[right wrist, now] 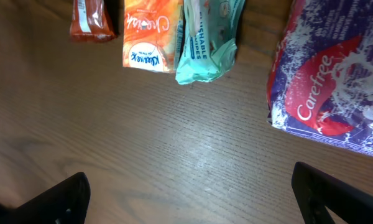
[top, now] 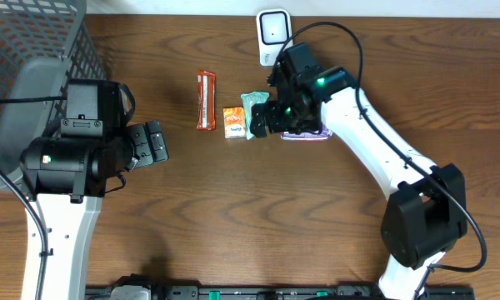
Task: Scan the item barcode
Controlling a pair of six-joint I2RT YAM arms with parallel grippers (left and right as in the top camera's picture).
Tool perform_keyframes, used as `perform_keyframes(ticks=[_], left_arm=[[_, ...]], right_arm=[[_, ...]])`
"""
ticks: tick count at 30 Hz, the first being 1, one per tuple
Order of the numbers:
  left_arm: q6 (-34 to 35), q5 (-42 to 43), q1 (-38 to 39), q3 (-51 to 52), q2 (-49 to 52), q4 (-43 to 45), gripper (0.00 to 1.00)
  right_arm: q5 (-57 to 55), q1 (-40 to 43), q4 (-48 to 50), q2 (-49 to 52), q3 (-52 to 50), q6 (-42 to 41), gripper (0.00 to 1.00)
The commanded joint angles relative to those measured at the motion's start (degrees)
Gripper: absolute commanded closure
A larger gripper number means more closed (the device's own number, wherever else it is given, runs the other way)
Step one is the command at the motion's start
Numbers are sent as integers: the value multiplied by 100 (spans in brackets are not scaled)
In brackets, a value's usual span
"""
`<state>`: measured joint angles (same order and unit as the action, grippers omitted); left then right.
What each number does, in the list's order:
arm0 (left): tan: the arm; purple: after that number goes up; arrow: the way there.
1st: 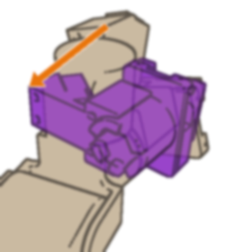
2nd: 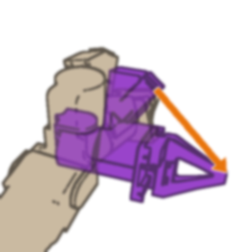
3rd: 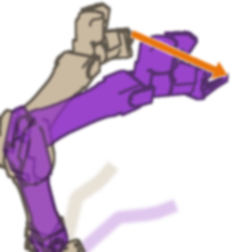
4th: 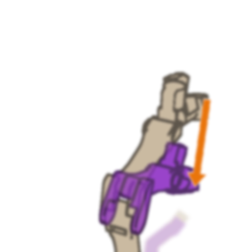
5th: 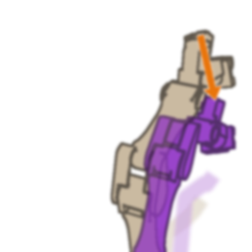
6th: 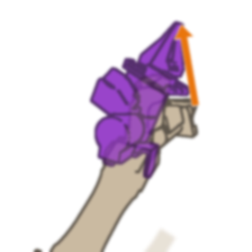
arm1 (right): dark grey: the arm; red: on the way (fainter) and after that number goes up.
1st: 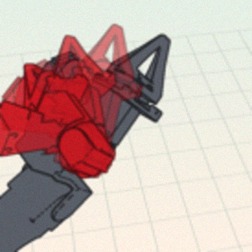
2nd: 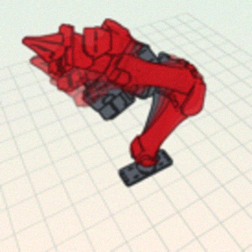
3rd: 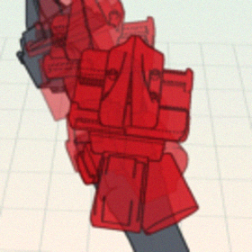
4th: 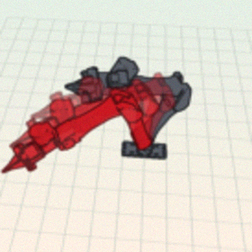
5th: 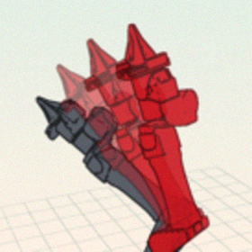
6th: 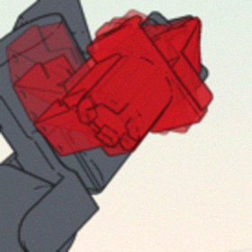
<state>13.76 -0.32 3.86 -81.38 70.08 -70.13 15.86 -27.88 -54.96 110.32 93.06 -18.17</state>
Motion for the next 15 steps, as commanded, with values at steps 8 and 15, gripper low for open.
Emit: perform_keyframes(ticks=[8, 15], left_arm=[[74, -11, -7, -22, -11, -15, 2], [74, -11, -7, -22, -11, -15, 2]], right_arm=[[-876, -251, 11, 59, -7, 87, 1], [-1648, -321, -26, 59, -7, 85, 1]])
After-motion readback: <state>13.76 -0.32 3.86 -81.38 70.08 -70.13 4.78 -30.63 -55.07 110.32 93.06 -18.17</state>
